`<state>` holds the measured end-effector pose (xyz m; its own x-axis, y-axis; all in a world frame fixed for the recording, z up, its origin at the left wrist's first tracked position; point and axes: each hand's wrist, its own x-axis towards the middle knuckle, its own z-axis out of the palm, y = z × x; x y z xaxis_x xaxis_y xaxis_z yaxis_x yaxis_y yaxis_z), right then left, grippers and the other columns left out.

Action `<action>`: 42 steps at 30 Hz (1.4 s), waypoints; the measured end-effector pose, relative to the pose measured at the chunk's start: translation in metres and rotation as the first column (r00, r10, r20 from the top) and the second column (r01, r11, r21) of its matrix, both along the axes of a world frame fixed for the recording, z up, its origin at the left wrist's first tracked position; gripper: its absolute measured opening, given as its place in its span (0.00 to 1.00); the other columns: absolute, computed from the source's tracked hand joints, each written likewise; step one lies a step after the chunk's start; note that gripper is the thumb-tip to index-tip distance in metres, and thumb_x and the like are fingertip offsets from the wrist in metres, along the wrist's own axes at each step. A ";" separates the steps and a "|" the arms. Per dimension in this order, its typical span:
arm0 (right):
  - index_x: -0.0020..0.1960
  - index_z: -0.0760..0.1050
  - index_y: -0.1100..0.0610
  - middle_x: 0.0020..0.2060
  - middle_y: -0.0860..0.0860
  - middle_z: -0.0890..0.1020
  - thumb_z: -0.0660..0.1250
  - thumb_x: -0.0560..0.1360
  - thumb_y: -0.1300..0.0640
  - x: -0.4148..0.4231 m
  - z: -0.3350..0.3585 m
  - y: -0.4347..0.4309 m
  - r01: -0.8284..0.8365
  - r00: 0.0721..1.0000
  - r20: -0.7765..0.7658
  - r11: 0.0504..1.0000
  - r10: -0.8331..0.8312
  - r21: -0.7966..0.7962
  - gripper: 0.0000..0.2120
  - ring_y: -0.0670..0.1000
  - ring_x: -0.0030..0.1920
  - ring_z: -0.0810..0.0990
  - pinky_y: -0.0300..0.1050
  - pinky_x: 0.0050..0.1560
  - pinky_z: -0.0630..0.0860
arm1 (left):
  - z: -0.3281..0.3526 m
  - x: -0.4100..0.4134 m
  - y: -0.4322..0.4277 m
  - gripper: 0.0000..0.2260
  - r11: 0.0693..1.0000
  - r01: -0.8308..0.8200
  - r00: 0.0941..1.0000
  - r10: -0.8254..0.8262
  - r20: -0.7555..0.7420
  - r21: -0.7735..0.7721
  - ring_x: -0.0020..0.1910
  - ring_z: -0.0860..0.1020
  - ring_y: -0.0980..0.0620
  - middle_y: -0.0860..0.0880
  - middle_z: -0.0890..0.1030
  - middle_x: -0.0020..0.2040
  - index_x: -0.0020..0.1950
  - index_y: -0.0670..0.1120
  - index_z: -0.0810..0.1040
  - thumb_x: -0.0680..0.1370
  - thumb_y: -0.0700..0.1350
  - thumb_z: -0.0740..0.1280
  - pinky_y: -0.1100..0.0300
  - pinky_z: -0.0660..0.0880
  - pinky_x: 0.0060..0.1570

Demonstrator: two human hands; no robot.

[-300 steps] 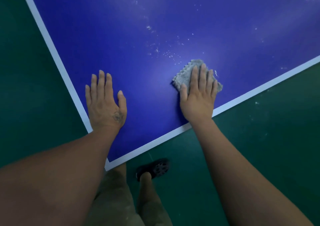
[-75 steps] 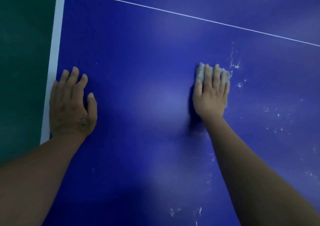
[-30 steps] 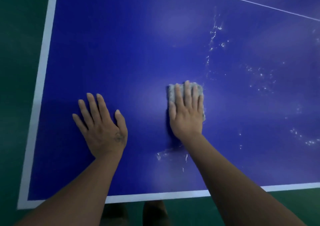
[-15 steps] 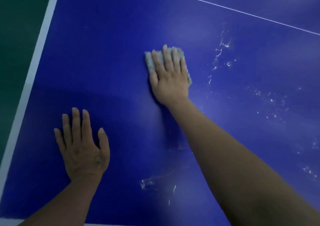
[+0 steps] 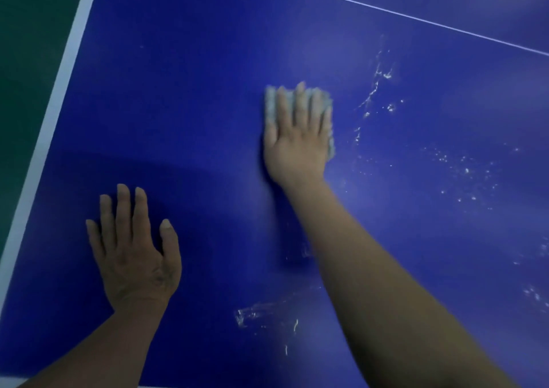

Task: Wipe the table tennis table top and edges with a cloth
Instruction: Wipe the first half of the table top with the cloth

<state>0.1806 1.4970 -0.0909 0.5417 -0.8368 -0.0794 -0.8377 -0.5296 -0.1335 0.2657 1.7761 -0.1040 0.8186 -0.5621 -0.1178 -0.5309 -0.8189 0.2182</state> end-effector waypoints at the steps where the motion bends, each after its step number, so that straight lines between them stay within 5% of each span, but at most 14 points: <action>1: 0.87 0.54 0.45 0.87 0.56 0.55 0.45 0.89 0.46 -0.007 -0.001 0.028 -0.067 0.997 0.032 0.998 0.067 -0.014 0.26 0.63 0.87 0.47 0.64 0.84 0.44 | 0.000 0.000 0.000 0.32 1.000 -0.003 1.000 0.003 0.000 -0.002 0.88 0.42 0.49 0.49 0.48 0.89 0.89 0.46 0.51 0.86 0.58 0.48 0.42 0.39 0.85; 6: 0.85 0.64 0.49 0.85 0.53 0.61 0.54 0.88 0.44 -0.071 -0.009 0.078 -0.201 0.975 0.095 0.979 0.202 -0.019 0.26 0.58 0.87 0.53 0.62 0.85 0.52 | -0.001 0.000 0.001 0.32 1.000 -0.004 1.000 0.004 0.007 -0.006 0.88 0.42 0.49 0.49 0.49 0.89 0.89 0.47 0.52 0.86 0.58 0.48 0.43 0.39 0.85; 14: 0.88 0.49 0.46 0.88 0.52 0.48 0.47 0.88 0.44 -0.061 -0.004 0.024 0.166 0.986 -0.016 0.986 -0.165 0.036 0.29 0.58 0.87 0.43 0.61 0.85 0.40 | -0.001 -0.001 0.003 0.31 1.000 -0.010 1.000 0.011 0.020 -0.025 0.88 0.43 0.48 0.48 0.50 0.89 0.88 0.48 0.52 0.87 0.58 0.49 0.43 0.39 0.85; 19: 0.86 0.61 0.49 0.86 0.55 0.57 0.51 0.89 0.45 -0.042 -0.005 0.147 -0.096 0.985 0.147 0.994 0.088 0.050 0.26 0.60 0.87 0.48 0.64 0.84 0.49 | -0.002 -0.001 0.002 0.31 0.999 -0.026 0.999 0.027 0.019 -0.034 0.88 0.44 0.49 0.49 0.50 0.89 0.88 0.47 0.53 0.86 0.57 0.48 0.44 0.39 0.85; 23: 0.86 0.61 0.48 0.87 0.53 0.56 0.55 0.88 0.45 -0.084 -0.010 0.182 -0.250 0.960 0.145 0.966 0.239 0.063 0.27 0.57 0.87 0.49 0.65 0.84 0.53 | -0.002 0.000 0.002 0.31 0.999 -0.014 1.000 0.015 0.016 -0.040 0.88 0.44 0.48 0.48 0.50 0.89 0.88 0.47 0.53 0.86 0.57 0.48 0.42 0.40 0.85; 27: 0.85 0.61 0.45 0.85 0.55 0.61 0.58 0.88 0.47 -0.125 -0.010 0.122 -0.017 0.997 0.070 1.000 0.018 -0.023 0.26 0.61 0.86 0.54 0.65 0.84 0.53 | 0.001 -0.001 0.002 0.31 0.999 -0.010 1.000 0.011 0.011 -0.032 0.88 0.43 0.47 0.48 0.49 0.89 0.88 0.47 0.52 0.86 0.57 0.48 0.41 0.40 0.85; 32: 0.88 0.50 0.50 0.87 0.55 0.49 0.47 0.88 0.44 -0.105 -0.002 0.103 0.295 0.954 -0.060 0.955 -0.293 0.026 0.29 0.61 0.87 0.45 0.63 0.85 0.43 | 0.003 -0.001 0.002 0.31 0.998 0.002 1.000 -0.001 0.018 -0.070 0.88 0.45 0.45 0.46 0.51 0.89 0.88 0.46 0.54 0.86 0.56 0.49 0.40 0.41 0.85; 37: 0.86 0.61 0.49 0.86 0.56 0.57 0.54 0.89 0.45 -0.063 -0.005 0.229 0.066 0.989 0.132 0.997 -0.072 0.049 0.26 0.60 0.87 0.48 0.65 0.84 0.51 | -0.001 -0.002 0.005 0.30 0.997 0.012 0.998 -0.008 0.056 -0.077 0.88 0.47 0.43 0.46 0.52 0.89 0.88 0.46 0.54 0.87 0.56 0.50 0.38 0.42 0.85; 42: 0.86 0.59 0.47 0.87 0.53 0.56 0.55 0.88 0.46 -0.128 -0.008 0.274 -0.068 0.992 0.113 0.996 0.060 0.066 0.27 0.59 0.87 0.50 0.65 0.84 0.54 | -0.003 -0.001 0.007 0.30 0.996 0.017 0.998 -0.011 0.067 -0.092 0.88 0.47 0.43 0.46 0.52 0.89 0.88 0.45 0.55 0.88 0.56 0.52 0.39 0.42 0.85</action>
<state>0.0521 1.7706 -0.0986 0.6028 -0.7946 -0.0727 -0.7803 -0.5680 -0.2616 0.2643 1.7829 -0.1073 0.8147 -0.5797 -0.0108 -0.5581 -0.7891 0.2566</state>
